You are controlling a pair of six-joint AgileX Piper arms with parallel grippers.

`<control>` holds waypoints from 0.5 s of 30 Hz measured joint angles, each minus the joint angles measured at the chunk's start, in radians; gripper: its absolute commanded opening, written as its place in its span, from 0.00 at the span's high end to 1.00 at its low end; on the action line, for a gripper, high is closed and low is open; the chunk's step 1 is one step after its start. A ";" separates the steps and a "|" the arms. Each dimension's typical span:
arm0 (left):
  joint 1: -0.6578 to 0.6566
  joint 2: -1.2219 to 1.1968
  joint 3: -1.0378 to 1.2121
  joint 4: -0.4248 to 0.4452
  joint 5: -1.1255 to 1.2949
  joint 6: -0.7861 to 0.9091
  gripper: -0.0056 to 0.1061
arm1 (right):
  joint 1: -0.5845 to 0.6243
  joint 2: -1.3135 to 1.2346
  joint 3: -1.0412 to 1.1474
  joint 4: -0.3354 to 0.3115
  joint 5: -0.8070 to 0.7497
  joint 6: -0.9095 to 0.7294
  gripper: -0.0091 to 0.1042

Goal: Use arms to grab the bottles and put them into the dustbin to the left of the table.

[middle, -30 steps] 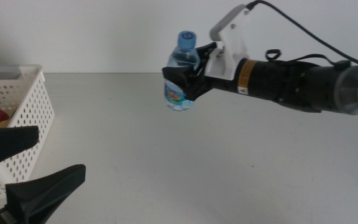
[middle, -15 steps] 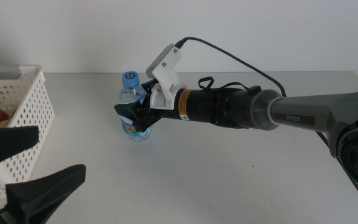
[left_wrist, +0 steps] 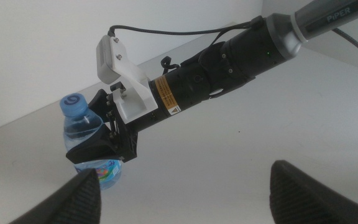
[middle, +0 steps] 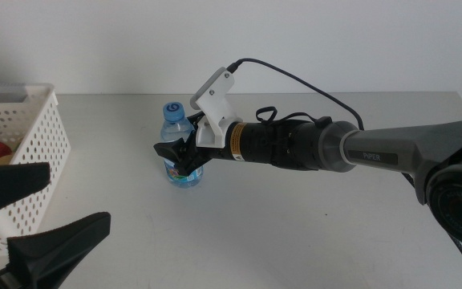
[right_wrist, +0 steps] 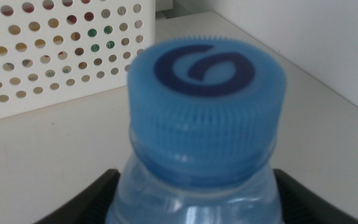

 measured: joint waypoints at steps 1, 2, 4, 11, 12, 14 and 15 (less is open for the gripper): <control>0.000 0.000 0.000 0.000 0.000 0.000 0.96 | 0.000 0.000 0.000 0.000 0.001 0.000 0.31; 0.000 0.000 0.000 0.000 0.000 0.000 0.96 | 0.000 0.000 0.000 0.001 0.002 0.000 0.25; 0.000 0.000 0.000 0.000 0.000 0.000 0.96 | 0.000 -0.011 0.000 0.006 0.006 0.000 0.16; 0.000 0.000 0.000 0.000 0.000 0.000 0.96 | 0.000 -0.140 0.042 0.029 0.073 0.052 0.12; 0.000 0.000 0.000 0.000 0.000 0.000 0.96 | 0.000 -0.172 0.065 0.042 0.092 0.052 0.13; 0.000 0.000 0.000 0.000 0.000 0.000 0.96 | 0.000 -0.241 0.116 0.080 0.128 0.052 0.15; 0.000 0.000 0.000 0.000 0.000 0.000 0.96 | 0.000 -0.284 0.148 0.104 0.142 0.048 0.17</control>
